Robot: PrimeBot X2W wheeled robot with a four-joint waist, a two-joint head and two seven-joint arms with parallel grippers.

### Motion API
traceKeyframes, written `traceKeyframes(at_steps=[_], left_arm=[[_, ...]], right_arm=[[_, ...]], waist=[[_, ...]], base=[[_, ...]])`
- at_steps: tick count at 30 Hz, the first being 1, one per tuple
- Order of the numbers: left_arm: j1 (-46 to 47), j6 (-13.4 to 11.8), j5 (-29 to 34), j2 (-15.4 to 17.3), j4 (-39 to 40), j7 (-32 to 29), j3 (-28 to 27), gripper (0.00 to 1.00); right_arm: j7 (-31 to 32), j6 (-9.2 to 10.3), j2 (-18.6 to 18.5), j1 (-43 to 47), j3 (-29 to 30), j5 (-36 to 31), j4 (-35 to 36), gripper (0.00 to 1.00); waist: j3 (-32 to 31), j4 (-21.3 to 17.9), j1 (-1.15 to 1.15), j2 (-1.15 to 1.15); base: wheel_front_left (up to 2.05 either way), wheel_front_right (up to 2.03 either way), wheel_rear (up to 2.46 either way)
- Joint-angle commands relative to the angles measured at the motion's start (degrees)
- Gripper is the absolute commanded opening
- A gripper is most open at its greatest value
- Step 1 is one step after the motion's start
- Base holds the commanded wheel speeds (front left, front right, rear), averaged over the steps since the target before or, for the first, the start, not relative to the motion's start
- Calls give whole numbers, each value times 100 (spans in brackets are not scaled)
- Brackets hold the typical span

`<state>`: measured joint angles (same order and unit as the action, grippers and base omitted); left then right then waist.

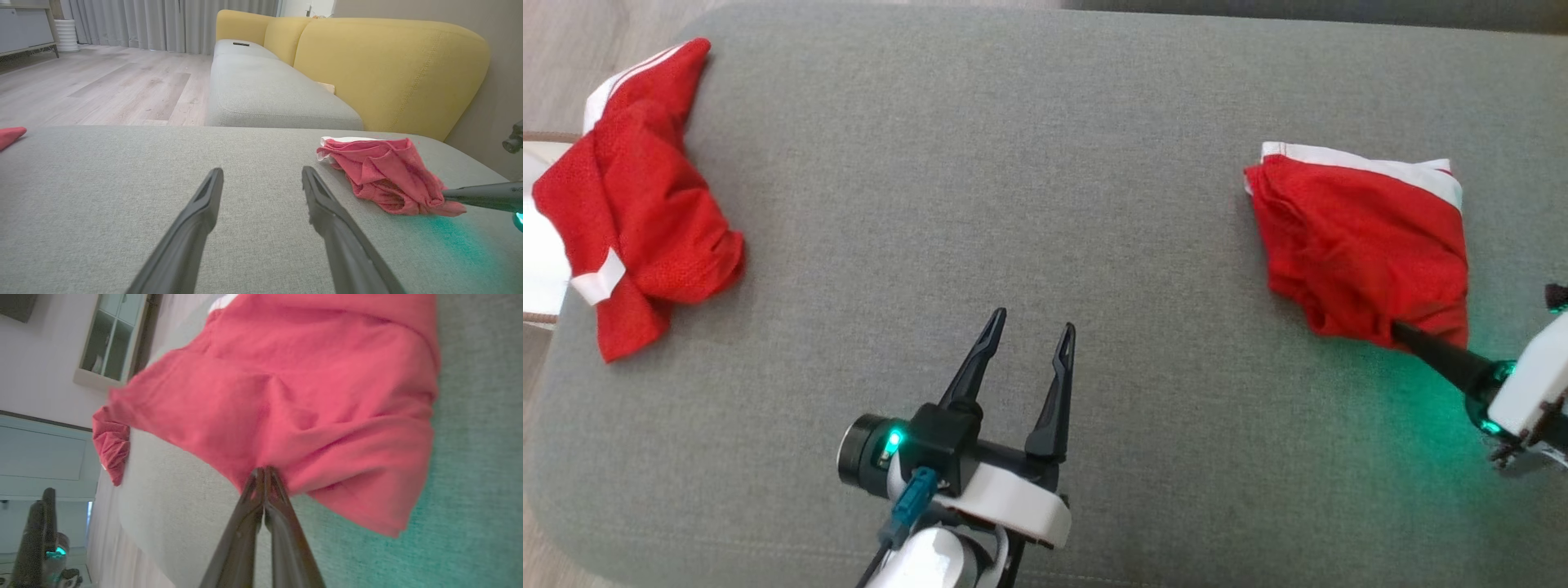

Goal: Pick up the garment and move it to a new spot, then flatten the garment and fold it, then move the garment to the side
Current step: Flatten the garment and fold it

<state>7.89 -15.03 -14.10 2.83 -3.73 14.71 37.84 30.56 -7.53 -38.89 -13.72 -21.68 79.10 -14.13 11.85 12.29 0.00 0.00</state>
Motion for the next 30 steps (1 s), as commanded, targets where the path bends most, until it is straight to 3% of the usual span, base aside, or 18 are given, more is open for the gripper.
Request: traceKeyframes(at_steps=[1,5,10,19,29,30], left_arm=[[67,27,18,5,202,29,-217,100],[30,23,15,5,254,29,-238,100],[76,18,-45,5,308,29,-155,100],[121,-24,-104,5,269,29,-145,100],[-111,51,-96,5,168,29,-329,100],[-160,66,-95,5,150,29,-370,100]], right_arm=[[-40,4,-300,-17,64,162,298,0],[-429,4,-488,6,391,319,491,0],[-872,4,-511,-245,385,15,378,0],[-1159,4,306,-798,-780,-712,-473,0],[-1666,4,927,-372,-2001,-700,-315,0],[-1857,4,948,-307,-2057,-755,-297,6]], waist=[[-18,17,0,0],[-1,69,0,0],[126,240,0,0],[87,378,0,0],[-489,197,0,0],[-569,168,0,0]], base=[[0,0,0],[0,0,0],[0,0,0],[0,0,0],[0,0,0],[0,0,0]])
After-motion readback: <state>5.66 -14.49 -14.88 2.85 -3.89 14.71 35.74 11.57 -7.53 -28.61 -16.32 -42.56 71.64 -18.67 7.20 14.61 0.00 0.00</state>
